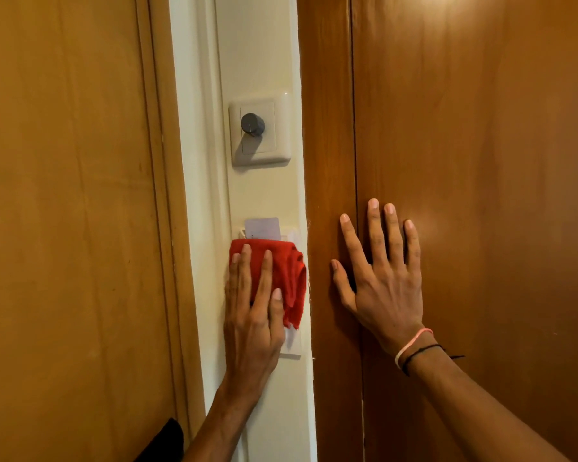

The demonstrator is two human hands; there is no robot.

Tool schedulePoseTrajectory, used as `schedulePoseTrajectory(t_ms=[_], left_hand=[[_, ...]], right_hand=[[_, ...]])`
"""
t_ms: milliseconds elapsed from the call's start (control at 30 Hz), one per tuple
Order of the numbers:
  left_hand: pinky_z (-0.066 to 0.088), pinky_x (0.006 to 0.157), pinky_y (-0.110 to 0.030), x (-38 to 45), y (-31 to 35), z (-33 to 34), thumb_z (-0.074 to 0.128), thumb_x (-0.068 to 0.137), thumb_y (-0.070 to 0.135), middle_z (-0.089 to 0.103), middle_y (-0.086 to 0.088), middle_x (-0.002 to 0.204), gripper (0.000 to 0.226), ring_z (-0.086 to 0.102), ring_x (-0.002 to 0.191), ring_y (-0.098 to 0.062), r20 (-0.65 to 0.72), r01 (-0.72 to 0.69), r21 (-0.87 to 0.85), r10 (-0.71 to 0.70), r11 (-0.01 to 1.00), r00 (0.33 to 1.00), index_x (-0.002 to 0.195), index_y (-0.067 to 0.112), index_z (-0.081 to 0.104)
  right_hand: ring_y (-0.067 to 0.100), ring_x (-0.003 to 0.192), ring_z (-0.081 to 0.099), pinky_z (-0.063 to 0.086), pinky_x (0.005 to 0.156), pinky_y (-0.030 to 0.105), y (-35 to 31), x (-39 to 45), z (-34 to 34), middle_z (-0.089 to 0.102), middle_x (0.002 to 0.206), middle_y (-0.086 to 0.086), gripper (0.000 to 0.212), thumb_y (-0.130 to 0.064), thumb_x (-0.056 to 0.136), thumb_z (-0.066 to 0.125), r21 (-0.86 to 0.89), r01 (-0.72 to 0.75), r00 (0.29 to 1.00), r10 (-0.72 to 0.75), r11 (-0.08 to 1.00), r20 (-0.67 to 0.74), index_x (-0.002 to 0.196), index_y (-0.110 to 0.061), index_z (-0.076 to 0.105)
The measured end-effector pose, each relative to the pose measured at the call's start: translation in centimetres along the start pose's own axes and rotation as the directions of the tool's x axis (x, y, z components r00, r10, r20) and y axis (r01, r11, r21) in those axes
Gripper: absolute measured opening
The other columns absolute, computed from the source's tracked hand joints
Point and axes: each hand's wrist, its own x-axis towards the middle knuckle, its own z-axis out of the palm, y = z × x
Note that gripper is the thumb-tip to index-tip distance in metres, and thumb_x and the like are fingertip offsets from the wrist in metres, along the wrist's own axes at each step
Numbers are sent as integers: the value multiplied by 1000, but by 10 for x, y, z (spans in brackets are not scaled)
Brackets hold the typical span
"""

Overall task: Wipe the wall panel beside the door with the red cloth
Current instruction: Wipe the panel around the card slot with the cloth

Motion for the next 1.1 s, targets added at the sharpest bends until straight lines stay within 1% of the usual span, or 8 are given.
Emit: schedulePoseTrajectory(t_ms=[67, 233, 367, 533, 700, 833, 967, 1100], left_hand=[[34, 112, -61, 5, -3, 1, 33, 102, 33, 20, -14, 161, 53, 18, 149, -33, -17, 20, -21, -20, 1000, 1000, 151, 15, 25], [40, 108, -61, -22, -15, -2, 32, 103, 36, 22, -12, 159, 51, 25, 147, -33, 24, -110, -20, 110, 994, 994, 149, 16, 29], [45, 105, -57, 6, -22, -10, 36, 102, 37, 23, -10, 161, 52, 32, 144, -33, -1, -44, -70, 44, 997, 999, 150, 20, 31], [45, 103, -61, -29, -22, -9, 32, 103, 38, 22, -8, 161, 50, 32, 144, -33, 43, -105, -98, 110, 990, 993, 150, 23, 29], [47, 104, -54, 18, -26, -12, 36, 102, 35, 23, -11, 160, 51, 37, 142, -32, -12, -52, -99, 51, 994, 999, 150, 18, 33], [49, 100, -58, -26, -27, -13, 32, 103, 38, 24, -11, 161, 50, 39, 140, -36, 52, -33, -129, 40, 991, 998, 150, 21, 30], [40, 110, -56, -11, -33, -18, 32, 102, 40, 34, -12, 154, 51, 36, 142, -31, 43, -62, -65, 65, 996, 997, 146, 16, 36], [27, 119, -50, 1, -26, -14, 35, 100, 37, 32, -14, 157, 53, 25, 148, -26, 34, -54, -82, 57, 995, 998, 149, 17, 29]], right_hand=[[39, 161, 14, 12, 131, 56, 0, 3, 1, 18, 173, 19, 73, -58, 103, 35, 0, 0, 1000, 0, 1000, 0, 166, -23, 20], [39, 161, 15, 10, 131, 57, 1, 1, 0, 18, 173, 20, 73, -58, 103, 33, -14, 6, 1000, -6, 1000, 9, 166, -22, 20], [40, 161, 15, 8, 131, 56, 0, 2, 0, 18, 172, 19, 73, -59, 103, 32, -22, 1, 1000, -1, 1000, 8, 166, -22, 20], [40, 161, 17, 10, 131, 56, -1, 2, -1, 19, 172, 20, 73, -58, 104, 33, -23, 3, 1000, -3, 1000, 2, 166, -22, 21], [40, 160, 17, 11, 130, 57, 0, 2, 0, 20, 172, 20, 73, -59, 103, 34, -38, 4, 1000, -4, 999, 1, 165, -22, 22], [40, 161, 17, 10, 131, 56, -1, 2, 0, 20, 172, 20, 74, -59, 103, 35, -37, 2, 1000, -3, 999, -3, 165, -22, 21], [40, 160, 17, 10, 130, 57, 0, 1, 1, 19, 172, 20, 74, -59, 103, 34, -41, 4, 1000, -4, 999, 5, 166, -22, 20], [40, 160, 17, 11, 130, 57, -1, 2, 1, 20, 172, 20, 74, -60, 103, 33, -47, 4, 1000, -4, 999, 5, 166, -22, 20]])
